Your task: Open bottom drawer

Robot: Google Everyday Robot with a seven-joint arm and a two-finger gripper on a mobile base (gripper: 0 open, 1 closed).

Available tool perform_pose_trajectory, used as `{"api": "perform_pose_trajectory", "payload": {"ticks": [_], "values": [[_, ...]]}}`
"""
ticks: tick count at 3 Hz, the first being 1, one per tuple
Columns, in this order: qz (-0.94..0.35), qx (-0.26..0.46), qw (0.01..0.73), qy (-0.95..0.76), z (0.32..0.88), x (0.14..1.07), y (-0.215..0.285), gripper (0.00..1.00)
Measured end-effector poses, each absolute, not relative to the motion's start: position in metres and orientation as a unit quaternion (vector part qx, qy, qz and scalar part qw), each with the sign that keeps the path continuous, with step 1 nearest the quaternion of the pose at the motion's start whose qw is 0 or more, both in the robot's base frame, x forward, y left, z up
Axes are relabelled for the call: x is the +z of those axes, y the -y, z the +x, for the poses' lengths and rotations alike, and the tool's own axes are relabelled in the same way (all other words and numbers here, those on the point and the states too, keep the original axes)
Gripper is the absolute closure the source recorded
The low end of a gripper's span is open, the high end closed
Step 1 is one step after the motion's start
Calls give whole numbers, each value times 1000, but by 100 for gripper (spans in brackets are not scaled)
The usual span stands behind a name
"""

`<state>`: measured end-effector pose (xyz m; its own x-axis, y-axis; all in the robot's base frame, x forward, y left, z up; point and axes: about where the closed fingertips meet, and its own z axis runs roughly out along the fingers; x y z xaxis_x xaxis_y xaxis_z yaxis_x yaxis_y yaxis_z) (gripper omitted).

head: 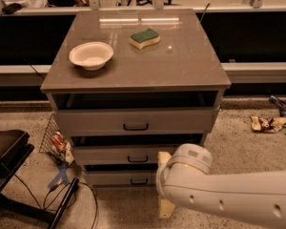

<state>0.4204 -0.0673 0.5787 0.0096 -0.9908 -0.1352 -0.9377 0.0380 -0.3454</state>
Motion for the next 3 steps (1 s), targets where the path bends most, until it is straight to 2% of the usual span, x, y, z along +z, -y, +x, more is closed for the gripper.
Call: {"api": "perform_pose_trajectory", "payload": {"ticks": [3], "values": [[-671, -31, 159, -723, 454, 420, 1, 0]]}}
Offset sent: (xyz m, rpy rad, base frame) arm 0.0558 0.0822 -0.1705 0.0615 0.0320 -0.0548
